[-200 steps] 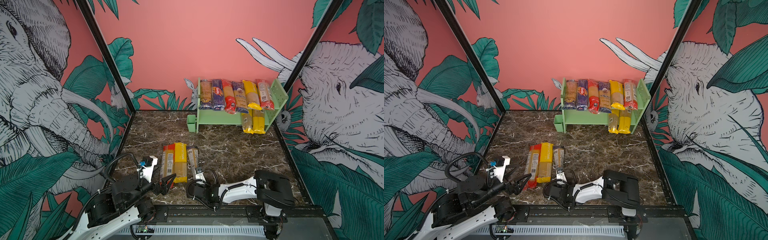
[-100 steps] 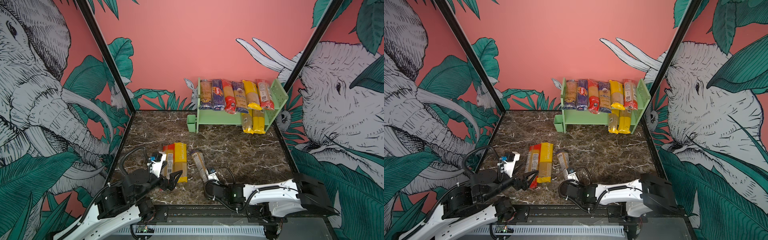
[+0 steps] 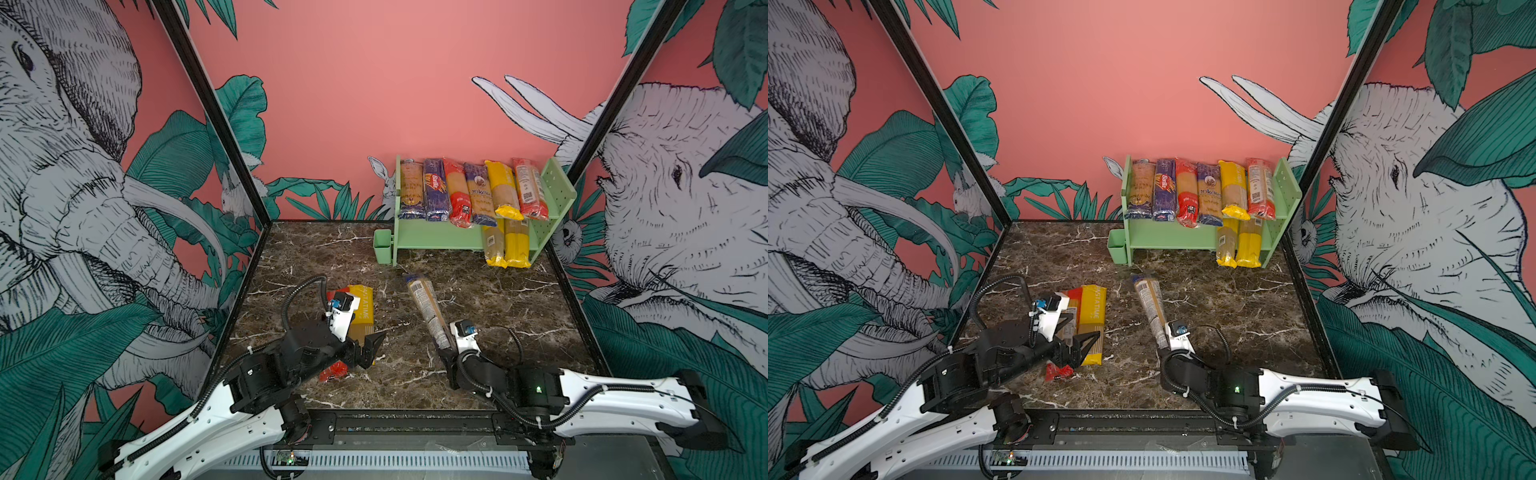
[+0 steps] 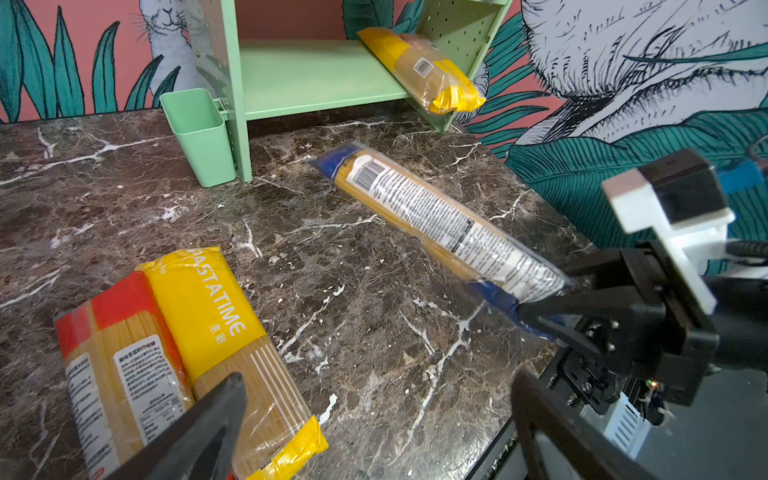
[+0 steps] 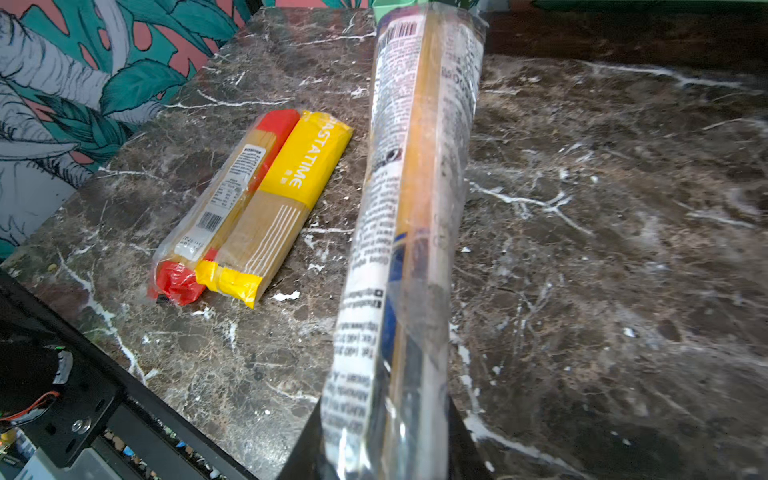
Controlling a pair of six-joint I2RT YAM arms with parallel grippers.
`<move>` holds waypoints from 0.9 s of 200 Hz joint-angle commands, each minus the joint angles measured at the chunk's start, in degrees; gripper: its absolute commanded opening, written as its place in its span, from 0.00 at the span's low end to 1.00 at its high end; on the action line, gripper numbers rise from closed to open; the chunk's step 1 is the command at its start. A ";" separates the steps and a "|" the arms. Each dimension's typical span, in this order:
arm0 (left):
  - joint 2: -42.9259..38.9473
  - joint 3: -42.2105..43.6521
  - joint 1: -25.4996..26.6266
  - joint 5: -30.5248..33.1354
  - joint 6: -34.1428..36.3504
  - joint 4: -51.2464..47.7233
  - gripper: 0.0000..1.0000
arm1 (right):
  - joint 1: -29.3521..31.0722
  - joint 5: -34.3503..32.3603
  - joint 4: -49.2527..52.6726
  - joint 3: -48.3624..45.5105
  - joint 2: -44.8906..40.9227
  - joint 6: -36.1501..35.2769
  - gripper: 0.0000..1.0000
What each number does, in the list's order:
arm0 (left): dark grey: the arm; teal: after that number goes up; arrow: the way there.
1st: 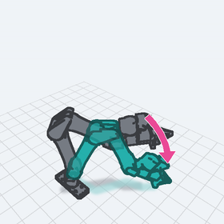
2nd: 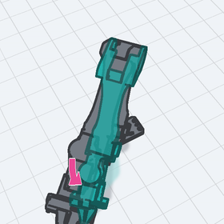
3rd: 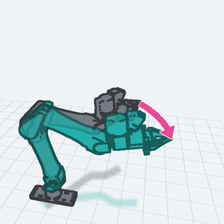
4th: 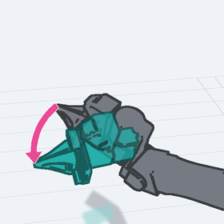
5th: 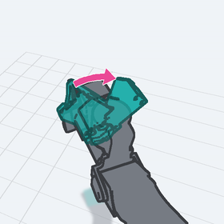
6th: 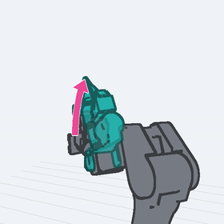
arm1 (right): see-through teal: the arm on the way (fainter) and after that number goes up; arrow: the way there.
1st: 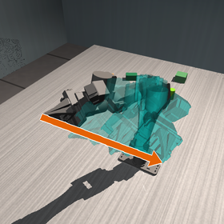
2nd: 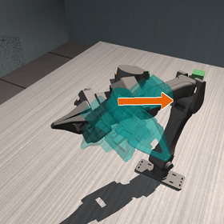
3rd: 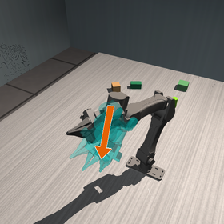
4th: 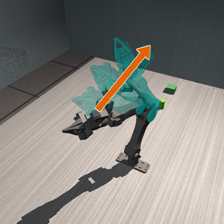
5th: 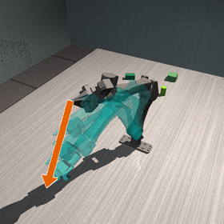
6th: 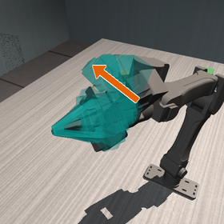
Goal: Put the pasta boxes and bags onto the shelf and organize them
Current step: 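Grasp the thin white-labelled blue-ended spaghetti bag with the right gripper and lift, then carry the white-labelled bag upright to the shelf's lower tier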
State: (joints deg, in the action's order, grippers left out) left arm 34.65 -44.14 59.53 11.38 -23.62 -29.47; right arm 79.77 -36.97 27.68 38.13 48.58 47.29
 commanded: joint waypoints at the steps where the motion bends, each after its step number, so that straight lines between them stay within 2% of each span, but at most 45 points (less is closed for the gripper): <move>1: 2.32 -1.67 -0.20 -0.81 1.03 4.81 0.99 | -4.28 -8.12 0.96 4.28 -3.41 -4.40 0.00; 47: 14.63 -0.90 -0.20 -6.98 -0.82 17.62 0.99 | -17.50 -2.21 -0.08 7.26 -4.87 -12.92 0.00; 94: 26.68 -7.51 -0.20 -9.35 3.27 21.46 0.99 | -30.44 6.19 -4.82 12.69 2.88 -19.86 0.00; 120: 29.14 -9.71 -0.20 -9.33 5.80 22.33 0.99 | -37.08 11.09 -8.76 14.75 7.76 -21.36 0.00; 180: 28.48 -8.62 -0.20 -8.32 9.05 23.59 0.99 | -46.19 16.61 -21.59 16.47 18.81 -23.24 0.00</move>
State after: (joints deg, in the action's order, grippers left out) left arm 64.53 -52.51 59.53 2.44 -16.95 -7.16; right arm 35.66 -20.40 22.46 50.50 66.28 26.35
